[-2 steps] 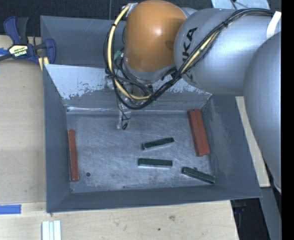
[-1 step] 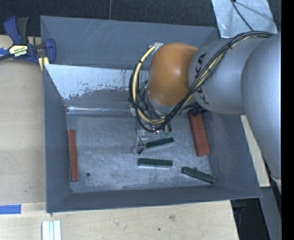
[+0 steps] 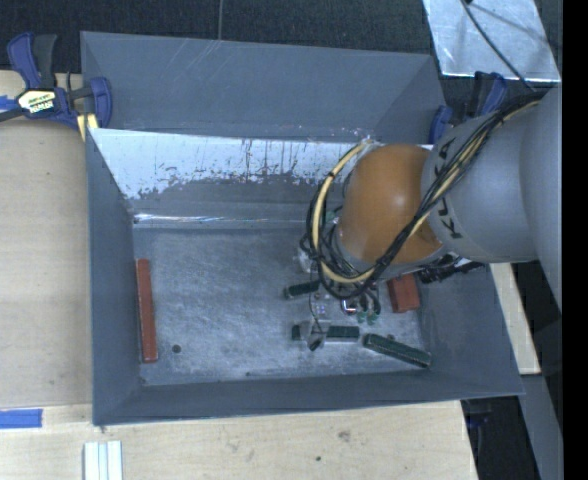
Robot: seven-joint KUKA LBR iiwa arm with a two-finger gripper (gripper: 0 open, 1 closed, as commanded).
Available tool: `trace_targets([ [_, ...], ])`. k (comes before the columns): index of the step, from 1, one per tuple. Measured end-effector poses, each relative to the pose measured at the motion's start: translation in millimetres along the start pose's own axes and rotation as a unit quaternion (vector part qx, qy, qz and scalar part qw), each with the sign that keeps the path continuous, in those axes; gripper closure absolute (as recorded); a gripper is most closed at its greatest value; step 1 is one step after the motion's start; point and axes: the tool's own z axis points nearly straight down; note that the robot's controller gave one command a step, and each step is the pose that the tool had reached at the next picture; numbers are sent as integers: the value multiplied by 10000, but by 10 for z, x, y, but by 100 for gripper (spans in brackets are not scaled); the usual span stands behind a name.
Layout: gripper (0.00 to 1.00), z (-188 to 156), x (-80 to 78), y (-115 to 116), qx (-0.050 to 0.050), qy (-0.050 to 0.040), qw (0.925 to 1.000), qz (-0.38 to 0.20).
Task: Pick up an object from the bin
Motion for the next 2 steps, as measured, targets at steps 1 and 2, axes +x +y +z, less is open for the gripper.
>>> trace_targets([
  [1, 100, -44, -26, 38, -15, -23, 10000, -29],
  [2, 100, -1362, -229, -52, -5, -65, 9997, -236],
])
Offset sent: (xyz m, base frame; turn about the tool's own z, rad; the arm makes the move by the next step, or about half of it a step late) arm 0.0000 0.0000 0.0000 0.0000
